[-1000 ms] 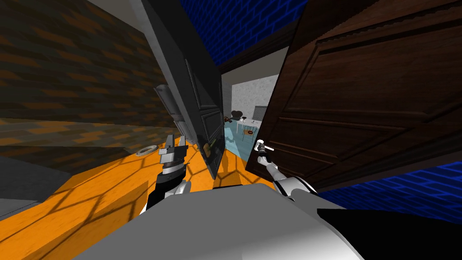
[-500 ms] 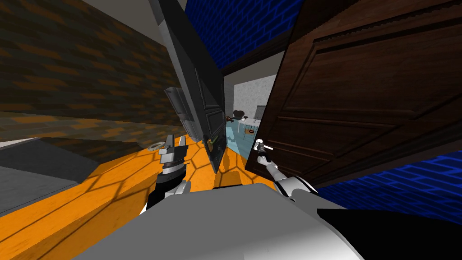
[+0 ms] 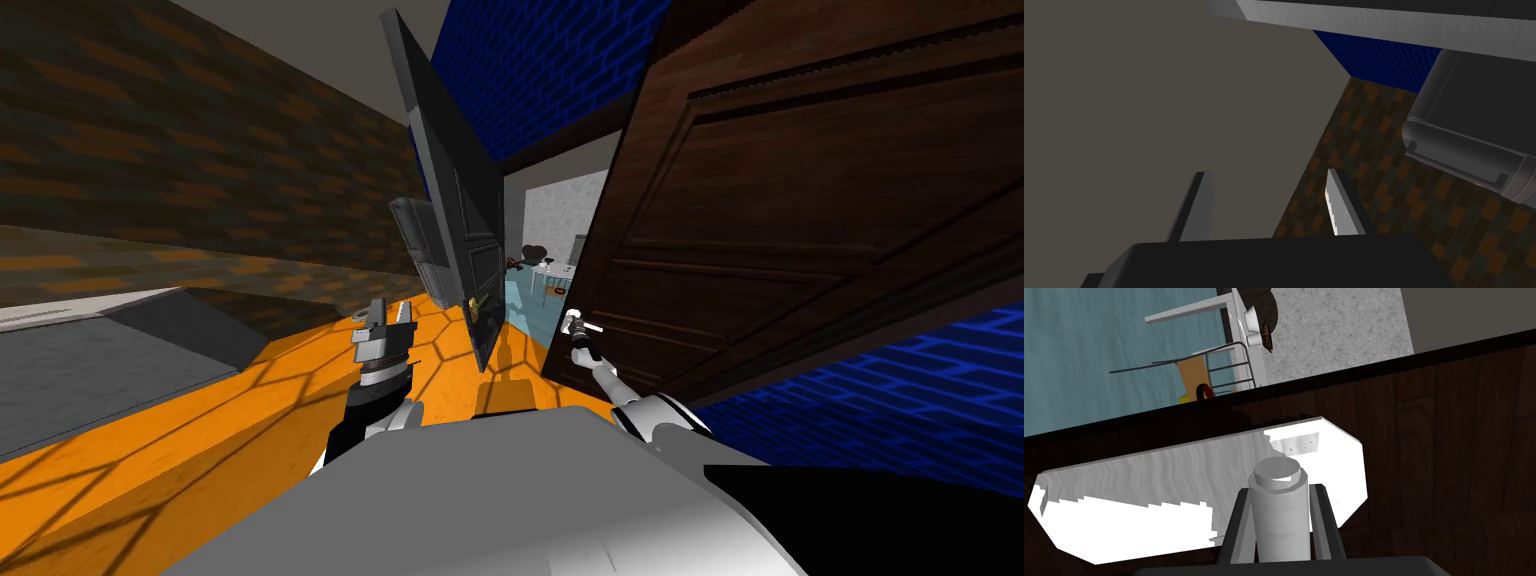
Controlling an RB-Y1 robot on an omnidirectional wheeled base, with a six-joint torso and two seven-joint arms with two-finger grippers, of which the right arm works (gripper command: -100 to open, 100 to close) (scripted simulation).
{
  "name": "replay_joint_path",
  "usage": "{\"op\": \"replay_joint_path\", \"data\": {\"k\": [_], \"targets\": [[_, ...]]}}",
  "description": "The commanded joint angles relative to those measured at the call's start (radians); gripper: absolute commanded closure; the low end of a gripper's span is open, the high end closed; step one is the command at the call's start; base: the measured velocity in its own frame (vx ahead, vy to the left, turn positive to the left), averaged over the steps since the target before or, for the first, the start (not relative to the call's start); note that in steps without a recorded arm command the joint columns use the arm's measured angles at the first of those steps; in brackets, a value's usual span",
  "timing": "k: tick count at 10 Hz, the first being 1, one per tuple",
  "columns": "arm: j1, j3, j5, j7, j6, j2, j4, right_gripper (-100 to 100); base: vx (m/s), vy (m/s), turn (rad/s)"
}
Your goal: Pull the door open
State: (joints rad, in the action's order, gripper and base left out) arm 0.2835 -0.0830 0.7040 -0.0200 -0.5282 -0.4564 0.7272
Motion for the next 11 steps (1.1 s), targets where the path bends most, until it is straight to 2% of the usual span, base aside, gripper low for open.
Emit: {"op": "replay_joint_path", "data": {"k": [1, 3, 4, 5, 11], "targets": [[-0.004, -0.003, -0.002, -0.014, -0.004, -0.016, -0.015, 100, -0.168, -0.034, 0.051], [-0.006, -0.006, -0.004, -0.018, -0.003, -0.018, -0.014, 100, -0.152, -0.025, 0.027], [-0.009, -0.01, -0.005, -0.006, 0.005, 0.0, 0.013, 100, -0.029, 0.021, 0.04], [-0.014, -0.027, -0.008, -0.02, 0.003, -0.005, 0.019, 100, -0.135, -0.031, 0.125], [-0.034, -0.072, -0.016, -0.063, -0.001, -0.036, 0.043, 100, -0.189, -0.041, 0.094]]}}
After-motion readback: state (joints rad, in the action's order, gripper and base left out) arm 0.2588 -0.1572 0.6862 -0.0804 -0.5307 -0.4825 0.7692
